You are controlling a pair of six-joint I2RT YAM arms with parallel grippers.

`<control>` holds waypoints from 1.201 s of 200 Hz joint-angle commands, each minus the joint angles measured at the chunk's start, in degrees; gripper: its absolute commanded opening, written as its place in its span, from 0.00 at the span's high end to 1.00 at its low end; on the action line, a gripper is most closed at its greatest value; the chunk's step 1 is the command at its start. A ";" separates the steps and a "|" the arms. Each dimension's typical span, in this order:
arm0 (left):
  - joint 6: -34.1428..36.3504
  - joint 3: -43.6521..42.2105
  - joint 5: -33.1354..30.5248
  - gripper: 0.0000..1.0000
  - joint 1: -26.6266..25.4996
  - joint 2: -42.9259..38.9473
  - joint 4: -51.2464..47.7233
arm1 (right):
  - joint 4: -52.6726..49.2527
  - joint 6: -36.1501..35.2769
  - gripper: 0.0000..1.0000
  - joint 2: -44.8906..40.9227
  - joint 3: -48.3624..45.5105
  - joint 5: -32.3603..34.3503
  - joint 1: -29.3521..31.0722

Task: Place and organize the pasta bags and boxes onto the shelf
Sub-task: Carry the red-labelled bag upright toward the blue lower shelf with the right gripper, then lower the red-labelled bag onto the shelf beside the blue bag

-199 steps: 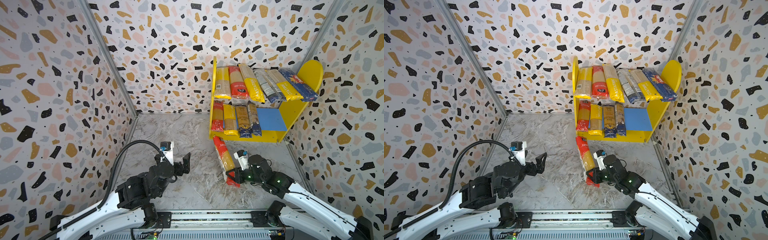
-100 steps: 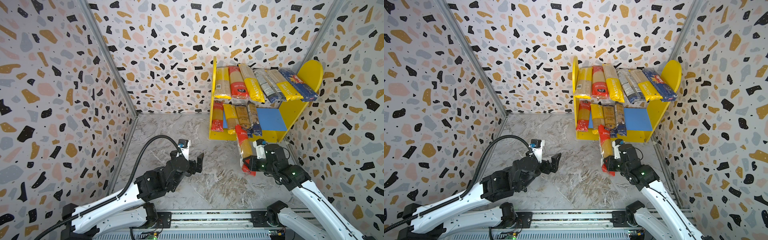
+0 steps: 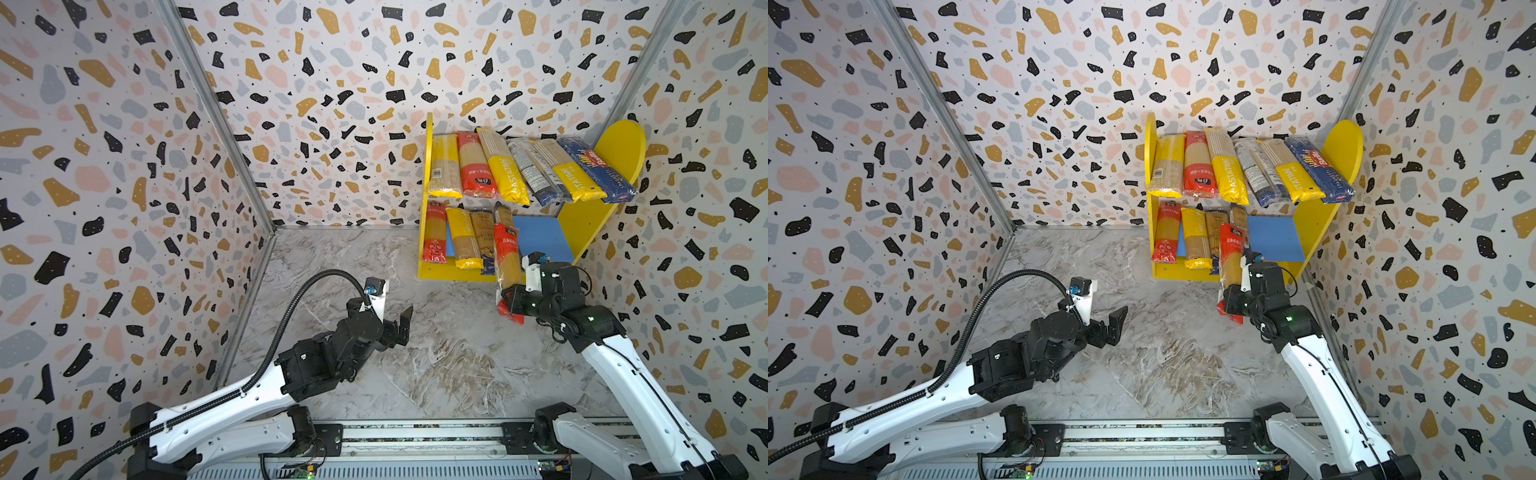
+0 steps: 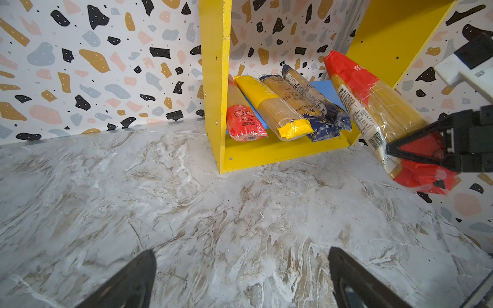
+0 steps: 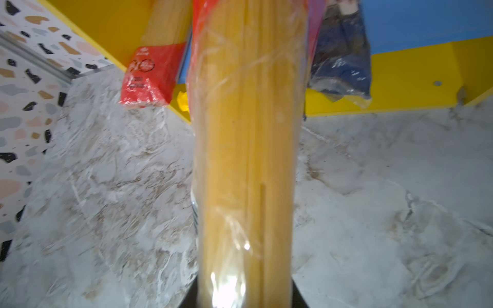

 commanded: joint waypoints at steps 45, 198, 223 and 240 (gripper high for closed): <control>3.07 2.28 -0.97 0.01 0.26 2.35 2.21 | 11.98 -8.84 0.92 6.07 6.82 7.58 -8.37; 5.63 5.63 -1.86 0.00 2.07 5.61 0.63 | 25.10 -13.32 0.92 23.69 14.10 7.48 -18.14; 5.99 6.37 -1.86 0.01 2.94 6.40 0.36 | 25.93 -14.21 0.92 26.78 16.33 7.83 -18.24; 6.12 6.83 -1.45 0.01 3.69 7.12 0.40 | 25.90 -15.08 0.92 29.59 18.74 8.77 -18.31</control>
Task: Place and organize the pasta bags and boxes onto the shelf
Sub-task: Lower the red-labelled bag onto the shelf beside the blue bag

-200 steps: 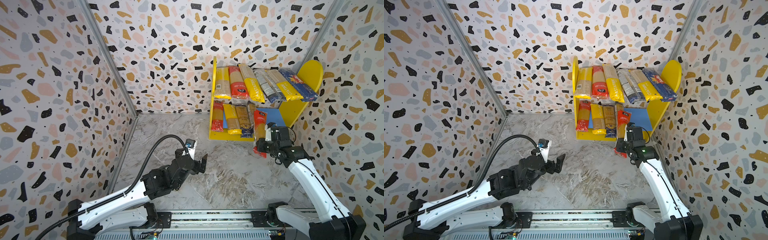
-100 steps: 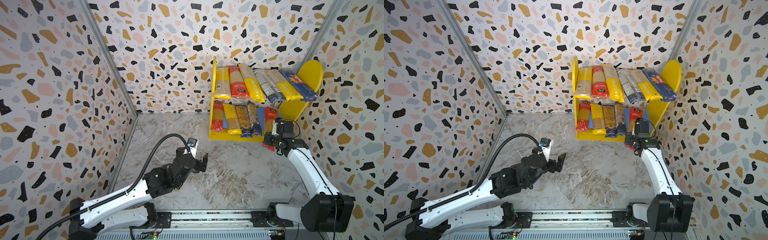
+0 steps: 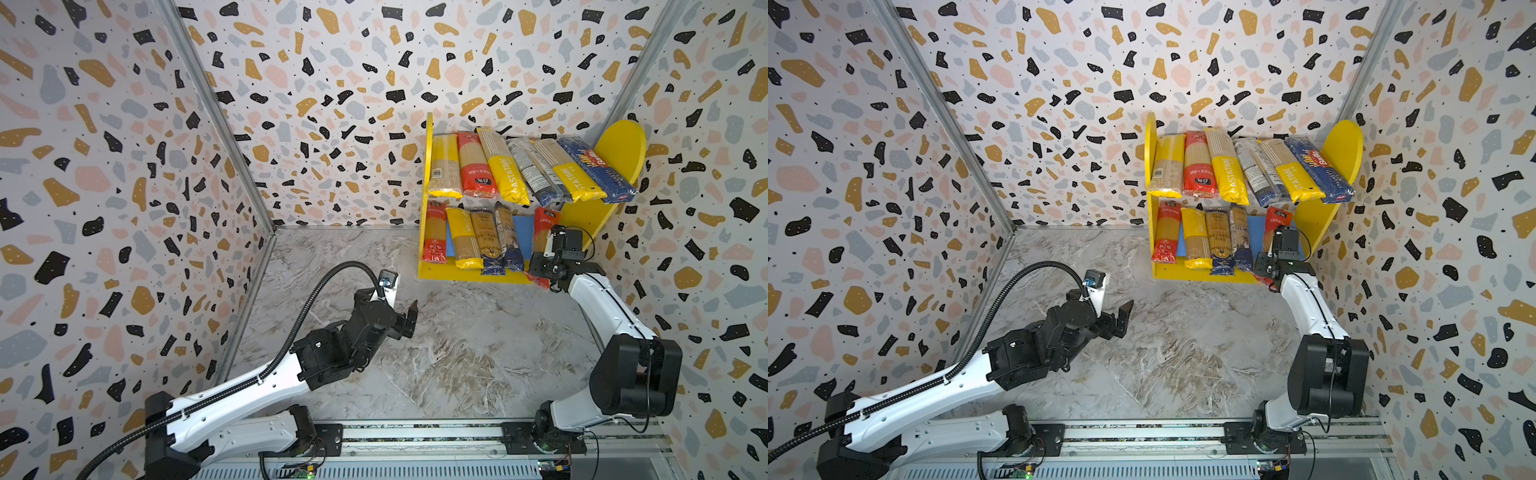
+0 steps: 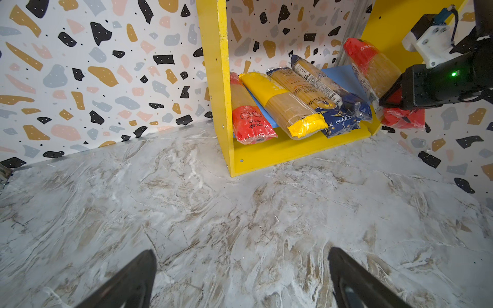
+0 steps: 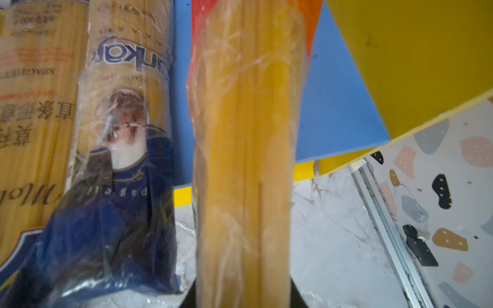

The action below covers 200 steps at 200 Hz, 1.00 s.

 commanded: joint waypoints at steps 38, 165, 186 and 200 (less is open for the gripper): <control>1.39 2.94 0.82 0.01 2.72 2.44 0.66 | 9.26 -4.59 0.92 4.61 10.81 6.46 -0.05; 0.77 3.82 2.93 0.01 4.31 2.33 -0.24 | 7.71 -3.45 0.34 8.24 13.31 5.85 -1.94; 0.43 3.42 2.91 0.01 4.37 1.96 -0.61 | 7.40 -2.05 0.27 6.40 11.39 5.86 -1.99; 0.09 2.94 2.95 0.00 4.36 1.40 -0.64 | 7.26 -1.17 0.26 5.16 9.83 4.96 -2.02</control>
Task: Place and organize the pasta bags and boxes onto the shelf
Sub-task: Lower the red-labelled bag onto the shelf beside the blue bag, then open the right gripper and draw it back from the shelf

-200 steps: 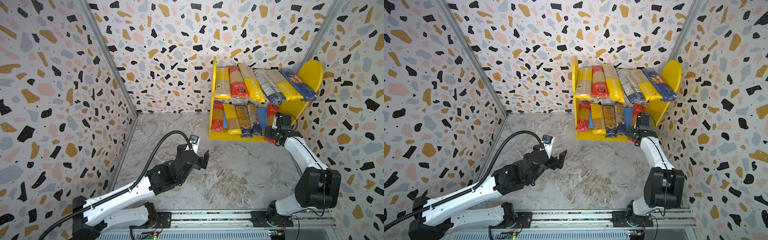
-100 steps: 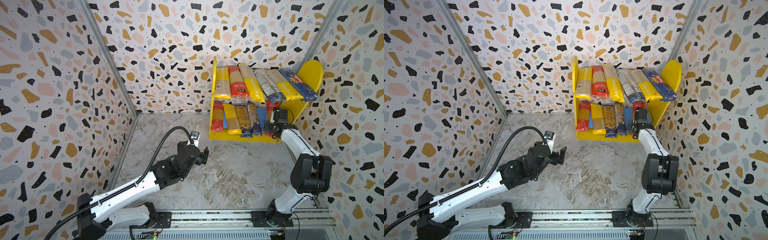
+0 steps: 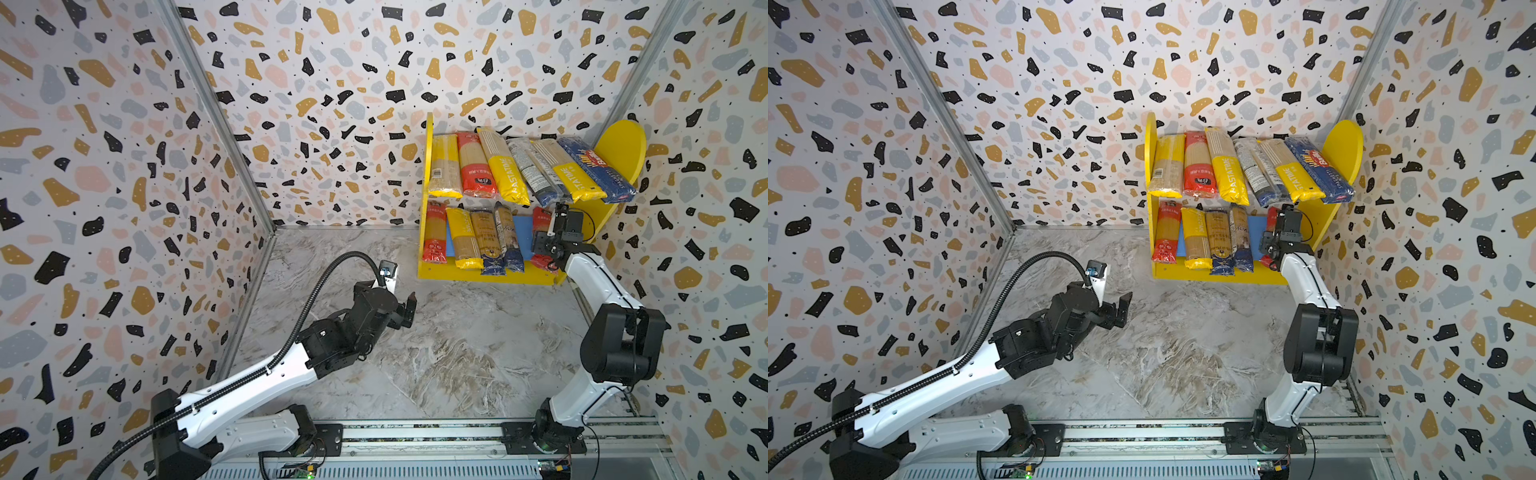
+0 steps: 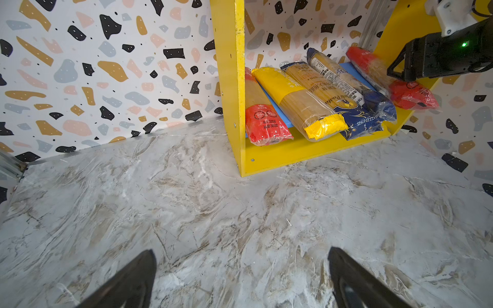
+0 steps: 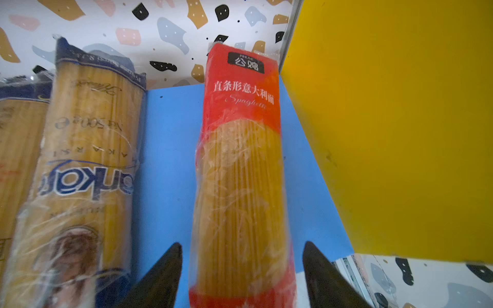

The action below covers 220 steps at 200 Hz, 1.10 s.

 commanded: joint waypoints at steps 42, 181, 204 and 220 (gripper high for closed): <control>-1.81 -1.71 -0.04 0.01 0.22 -5.05 0.45 | 0.15 5.67 0.24 -10.15 -7.42 -3.02 -0.15; -9.52 -14.59 1.60 0.01 0.20 -19.38 3.83 | -7.21 10.95 0.36 -35.23 -24.03 -8.13 4.40; -10.12 -15.42 1.01 0.01 0.28 -21.37 3.54 | -5.12 11.16 0.38 -30.79 -21.97 -9.49 4.35; -10.22 -15.37 0.50 0.01 0.26 -21.86 2.95 | -3.38 11.26 0.37 -27.25 -20.32 -10.90 4.46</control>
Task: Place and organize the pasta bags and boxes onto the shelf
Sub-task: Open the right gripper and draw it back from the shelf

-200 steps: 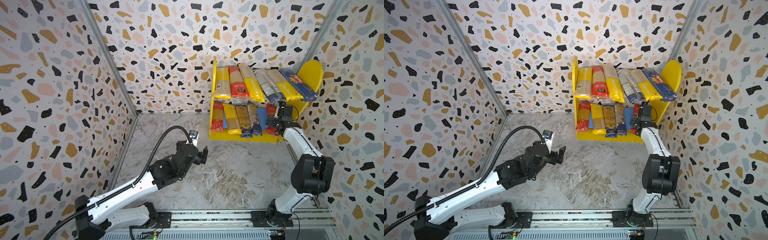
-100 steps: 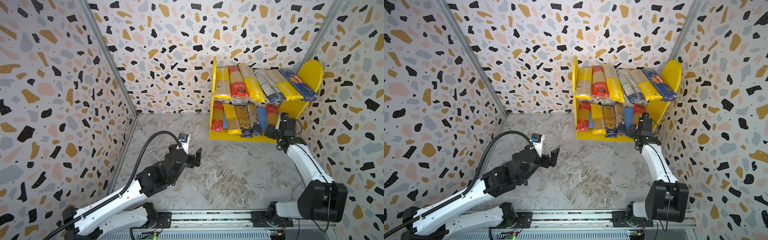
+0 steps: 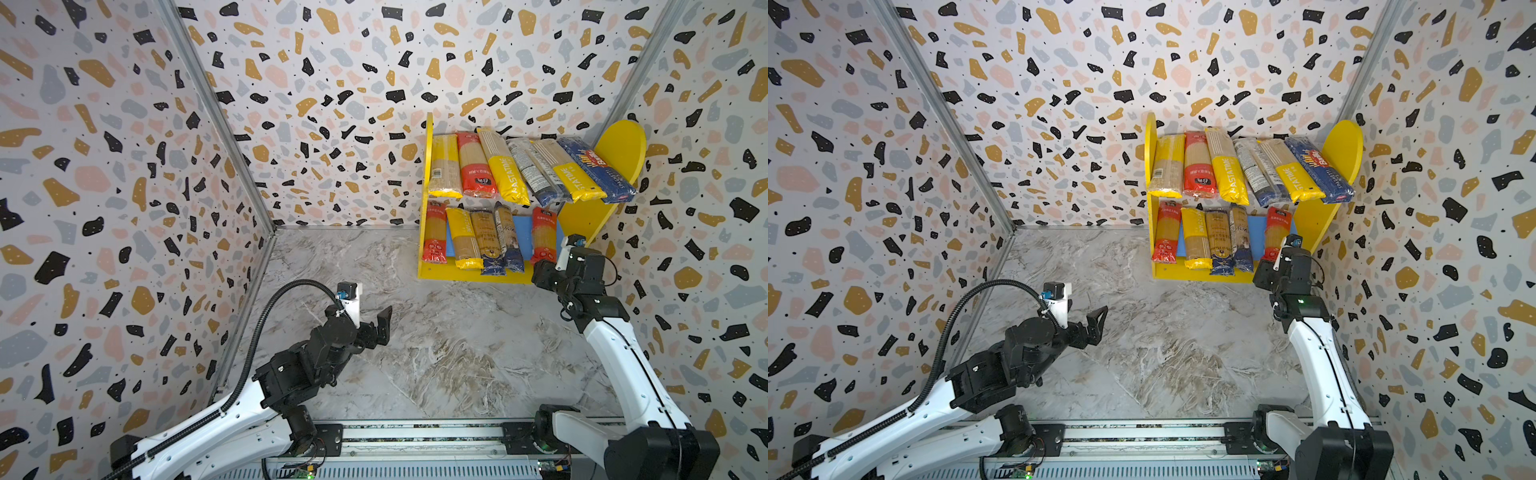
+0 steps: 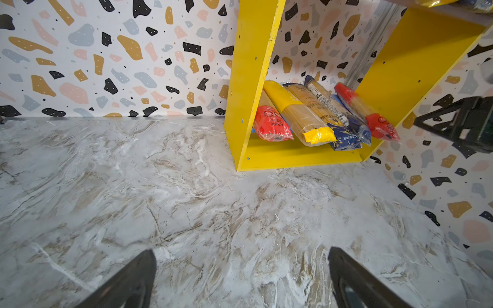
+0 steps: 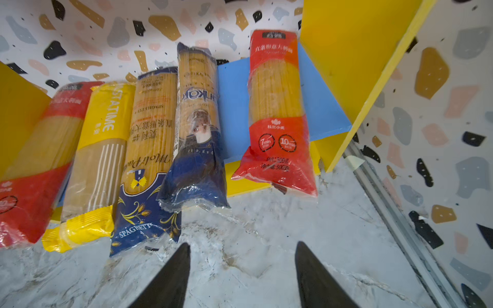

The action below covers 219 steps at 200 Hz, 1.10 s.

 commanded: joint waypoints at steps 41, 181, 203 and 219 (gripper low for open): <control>-0.42 0.53 -2.77 0.01 0.22 -0.40 0.31 | 7.42 0.41 0.30 11.62 7.05 -3.55 0.97; 1.60 -3.64 -15.63 0.01 0.59 5.37 5.85 | 7.16 -0.61 0.22 10.39 5.56 1.52 11.91; 2.20 -7.62 -20.11 0.00 0.56 6.68 11.10 | 6.99 -0.31 0.21 5.76 0.24 0.75 14.77; 3.06 -10.41 -21.57 0.01 0.58 8.27 15.87 | 6.54 -0.17 0.21 3.26 -3.56 1.29 15.98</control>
